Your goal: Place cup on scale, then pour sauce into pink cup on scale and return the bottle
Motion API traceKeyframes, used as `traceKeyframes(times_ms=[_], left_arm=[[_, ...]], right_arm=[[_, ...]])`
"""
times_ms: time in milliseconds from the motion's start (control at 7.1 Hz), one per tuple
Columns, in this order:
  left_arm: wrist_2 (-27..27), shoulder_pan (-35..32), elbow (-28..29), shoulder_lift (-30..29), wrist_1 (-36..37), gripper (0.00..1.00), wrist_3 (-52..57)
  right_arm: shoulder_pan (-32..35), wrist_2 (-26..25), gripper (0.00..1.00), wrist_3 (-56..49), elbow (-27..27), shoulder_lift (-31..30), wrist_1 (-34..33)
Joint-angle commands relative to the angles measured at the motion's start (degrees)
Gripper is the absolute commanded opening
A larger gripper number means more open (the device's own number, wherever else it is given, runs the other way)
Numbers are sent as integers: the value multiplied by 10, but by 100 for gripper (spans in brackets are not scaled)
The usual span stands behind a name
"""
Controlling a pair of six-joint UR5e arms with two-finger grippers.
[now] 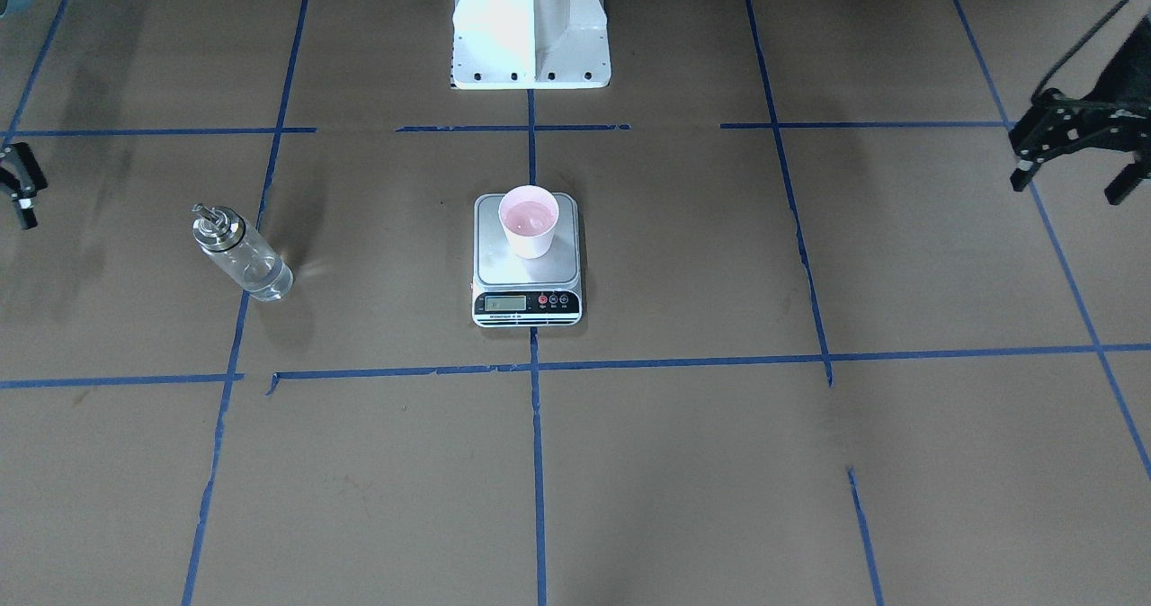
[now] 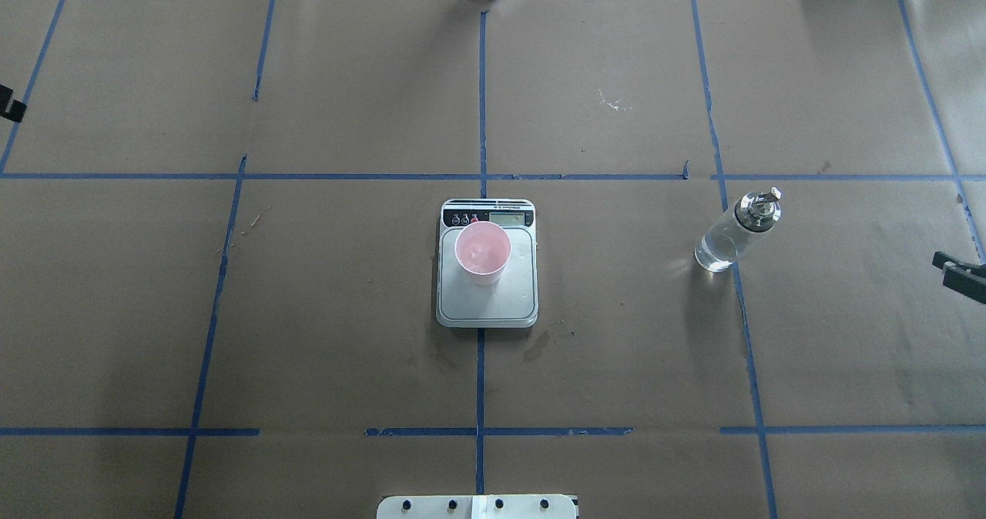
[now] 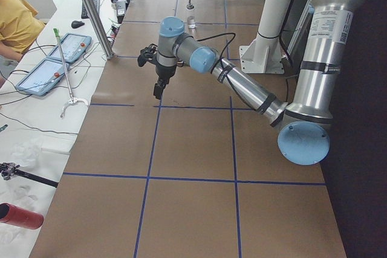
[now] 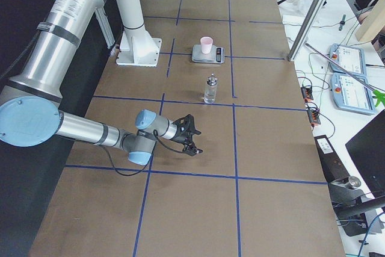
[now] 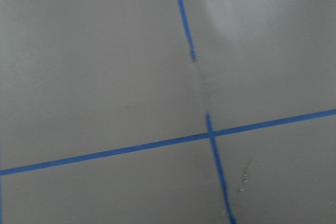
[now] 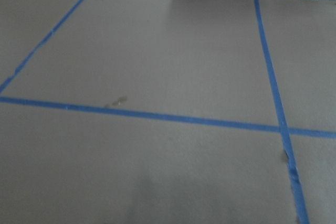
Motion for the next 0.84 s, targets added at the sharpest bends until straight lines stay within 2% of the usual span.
traceKeyframes(times_ms=[0,282,422,704], left_arm=[[-43,-98,96,7,0,100,172],[-45,-110,99,40,2,100,182],[-44,-113,96,45,8,100,182],[-47,-114,67,112,4,100,172]], right_arm=[[294,325,100,-187,-12,141,-223],[395,434,100,-371,-7,239,-503],[419,460,100,-485,-6,274,-650],[423,468,100,-659,18,302,-884]])
